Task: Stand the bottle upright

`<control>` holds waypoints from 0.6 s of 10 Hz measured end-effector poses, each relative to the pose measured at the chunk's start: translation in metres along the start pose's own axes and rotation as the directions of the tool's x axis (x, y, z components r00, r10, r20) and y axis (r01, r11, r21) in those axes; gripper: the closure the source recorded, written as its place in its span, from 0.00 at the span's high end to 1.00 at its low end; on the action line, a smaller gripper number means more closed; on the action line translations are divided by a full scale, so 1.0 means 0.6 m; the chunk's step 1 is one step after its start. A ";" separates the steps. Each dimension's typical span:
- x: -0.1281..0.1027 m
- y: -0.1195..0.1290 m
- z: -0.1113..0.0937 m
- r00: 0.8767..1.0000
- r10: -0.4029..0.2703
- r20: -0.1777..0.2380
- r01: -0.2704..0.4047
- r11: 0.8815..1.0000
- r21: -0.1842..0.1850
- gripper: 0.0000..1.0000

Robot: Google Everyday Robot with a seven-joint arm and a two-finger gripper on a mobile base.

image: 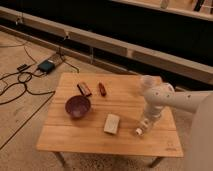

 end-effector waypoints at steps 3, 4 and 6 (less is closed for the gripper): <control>0.010 -0.001 -0.008 1.000 0.006 -0.018 -0.006 1.000 0.001 0.00; 0.025 0.002 -0.026 0.999 0.008 -0.044 -0.008 1.000 -0.003 0.00; 0.055 0.009 -0.065 0.995 0.007 -0.101 -0.009 1.000 -0.014 0.00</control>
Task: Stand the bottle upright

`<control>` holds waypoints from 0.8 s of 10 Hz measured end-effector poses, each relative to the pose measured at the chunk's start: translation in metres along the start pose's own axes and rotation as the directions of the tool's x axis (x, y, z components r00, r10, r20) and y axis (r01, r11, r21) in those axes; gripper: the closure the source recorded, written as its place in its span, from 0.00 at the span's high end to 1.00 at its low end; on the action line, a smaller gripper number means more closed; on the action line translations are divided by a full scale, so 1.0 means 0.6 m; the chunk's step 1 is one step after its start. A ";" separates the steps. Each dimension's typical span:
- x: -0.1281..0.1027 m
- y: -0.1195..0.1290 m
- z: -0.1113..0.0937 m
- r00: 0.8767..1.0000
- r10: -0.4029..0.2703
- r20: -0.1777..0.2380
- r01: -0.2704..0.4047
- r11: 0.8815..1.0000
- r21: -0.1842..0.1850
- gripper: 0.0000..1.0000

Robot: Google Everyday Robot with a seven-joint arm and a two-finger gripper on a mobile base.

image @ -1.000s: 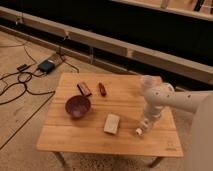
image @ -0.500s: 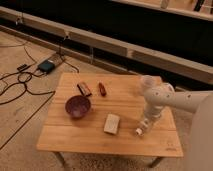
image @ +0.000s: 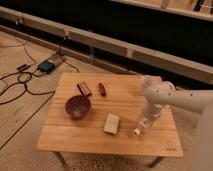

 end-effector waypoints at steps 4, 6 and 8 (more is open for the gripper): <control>0.046 0.027 -0.055 0.990 -0.022 -0.140 0.016 0.999 -0.043 0.00; 0.055 0.044 -0.075 0.970 -0.036 -0.240 0.016 0.996 -0.086 0.00; 0.059 0.061 -0.092 0.934 -0.069 -0.350 0.021 0.990 -0.139 0.00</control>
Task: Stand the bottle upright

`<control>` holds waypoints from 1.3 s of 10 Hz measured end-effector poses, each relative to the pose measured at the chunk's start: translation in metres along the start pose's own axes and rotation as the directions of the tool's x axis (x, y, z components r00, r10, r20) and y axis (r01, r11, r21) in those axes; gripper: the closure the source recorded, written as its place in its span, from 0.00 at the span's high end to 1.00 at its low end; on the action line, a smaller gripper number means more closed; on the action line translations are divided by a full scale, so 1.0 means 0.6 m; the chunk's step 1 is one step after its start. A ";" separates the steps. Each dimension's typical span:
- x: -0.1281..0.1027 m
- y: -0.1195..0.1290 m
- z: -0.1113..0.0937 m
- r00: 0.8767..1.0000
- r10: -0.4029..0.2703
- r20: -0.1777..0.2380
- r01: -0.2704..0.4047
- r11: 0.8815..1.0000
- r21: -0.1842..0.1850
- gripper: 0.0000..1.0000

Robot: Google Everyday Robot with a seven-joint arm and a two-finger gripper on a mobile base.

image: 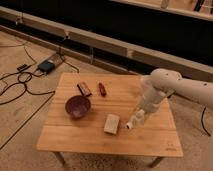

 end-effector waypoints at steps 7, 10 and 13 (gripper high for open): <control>-0.021 0.032 -0.025 0.944 0.020 -0.329 -0.065 0.990 -0.126 0.00; -0.041 0.032 -0.029 0.917 0.086 -0.390 -0.151 0.978 -0.140 0.00; -0.055 0.035 -0.031 0.895 0.114 -0.431 -0.200 0.967 -0.159 0.00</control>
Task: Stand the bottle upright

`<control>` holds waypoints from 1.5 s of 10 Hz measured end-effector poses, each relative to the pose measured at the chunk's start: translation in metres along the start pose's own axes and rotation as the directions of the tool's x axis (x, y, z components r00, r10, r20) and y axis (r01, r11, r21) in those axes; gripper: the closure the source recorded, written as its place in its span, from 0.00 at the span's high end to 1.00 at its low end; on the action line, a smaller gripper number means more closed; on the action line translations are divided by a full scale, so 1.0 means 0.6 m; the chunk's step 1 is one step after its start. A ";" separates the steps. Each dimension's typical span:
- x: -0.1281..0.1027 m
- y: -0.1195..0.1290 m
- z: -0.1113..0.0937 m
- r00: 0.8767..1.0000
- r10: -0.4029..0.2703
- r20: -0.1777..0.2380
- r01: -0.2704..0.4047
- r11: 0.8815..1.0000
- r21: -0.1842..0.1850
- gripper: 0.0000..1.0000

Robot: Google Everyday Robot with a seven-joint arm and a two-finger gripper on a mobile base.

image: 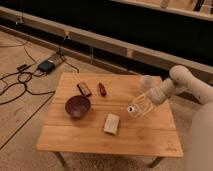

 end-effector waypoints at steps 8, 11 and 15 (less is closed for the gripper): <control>0.002 0.001 0.000 1.000 0.002 -0.009 -0.002 1.000 -0.005 0.00; 0.005 0.008 -0.005 0.991 0.100 -0.089 -0.104 0.994 -0.042 0.00; -0.008 0.014 -0.015 0.961 0.177 -0.214 -0.203 0.973 -0.108 0.00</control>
